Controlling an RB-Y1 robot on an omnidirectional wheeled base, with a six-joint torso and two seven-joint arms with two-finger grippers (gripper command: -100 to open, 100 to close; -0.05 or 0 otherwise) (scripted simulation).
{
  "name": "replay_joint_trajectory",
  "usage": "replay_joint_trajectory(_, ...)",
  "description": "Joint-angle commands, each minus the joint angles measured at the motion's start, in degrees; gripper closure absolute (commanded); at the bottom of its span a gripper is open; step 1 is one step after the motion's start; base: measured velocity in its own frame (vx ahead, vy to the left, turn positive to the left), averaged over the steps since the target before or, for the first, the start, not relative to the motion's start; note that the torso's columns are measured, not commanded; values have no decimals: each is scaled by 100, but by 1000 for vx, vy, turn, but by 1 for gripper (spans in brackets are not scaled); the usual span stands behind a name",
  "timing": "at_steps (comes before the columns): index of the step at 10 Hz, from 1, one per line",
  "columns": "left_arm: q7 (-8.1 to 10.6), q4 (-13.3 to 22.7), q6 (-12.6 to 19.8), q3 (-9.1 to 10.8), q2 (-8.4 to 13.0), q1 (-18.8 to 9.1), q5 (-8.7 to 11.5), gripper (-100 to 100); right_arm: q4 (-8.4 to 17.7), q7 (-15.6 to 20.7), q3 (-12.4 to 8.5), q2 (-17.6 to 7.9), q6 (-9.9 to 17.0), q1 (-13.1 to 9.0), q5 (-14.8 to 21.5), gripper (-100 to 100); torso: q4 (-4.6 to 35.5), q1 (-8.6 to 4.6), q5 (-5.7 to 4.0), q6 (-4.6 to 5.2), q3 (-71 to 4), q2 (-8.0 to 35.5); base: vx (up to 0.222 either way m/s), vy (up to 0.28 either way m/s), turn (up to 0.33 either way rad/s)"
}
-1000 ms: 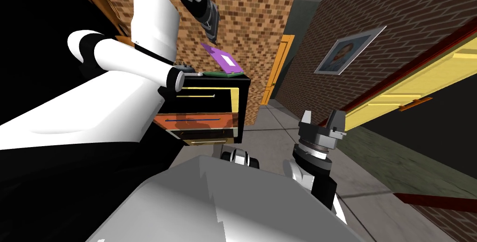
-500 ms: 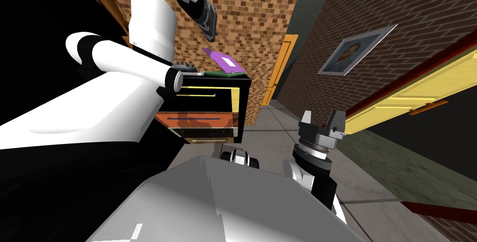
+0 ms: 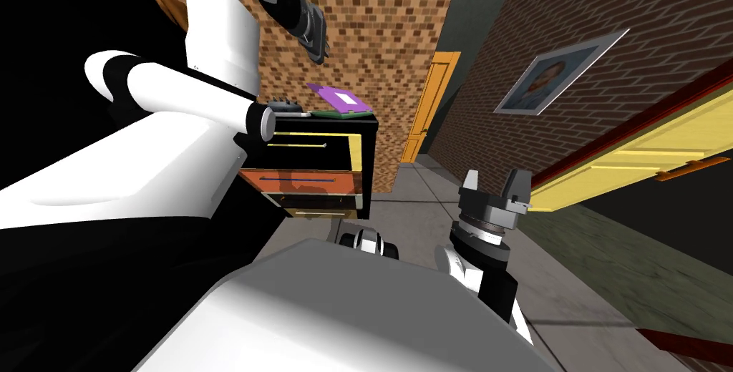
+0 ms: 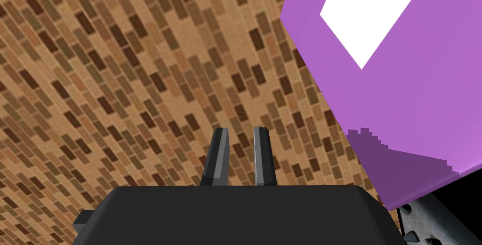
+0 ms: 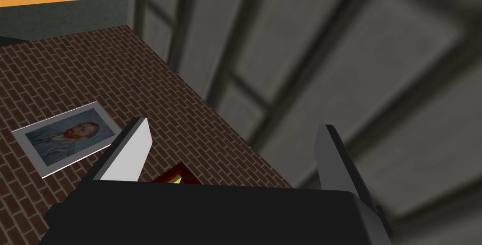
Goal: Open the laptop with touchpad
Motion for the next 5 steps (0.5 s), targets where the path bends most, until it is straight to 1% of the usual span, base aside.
replay_joint_trajectory(1,355,-223,436,-212,-50,-312,-90,-100,0,0,-1,-1,0,0,0,0,-4,12,7,-3,-6,-8,60,142,-78)
replay_joint_trajectory(2,469,-282,597,-296,-73,-450,-121,-100,0,0,-2,-2,0,1,0,0,-5,18,10,-6,-6,-9,81,169,-84)
replay_joint_trajectory(5,812,-462,1113,-548,-140,-867,-213,-100,0,0,-1,-1,0,1,0,0,2,-45,-12,-2,6,10,69,110,-71)
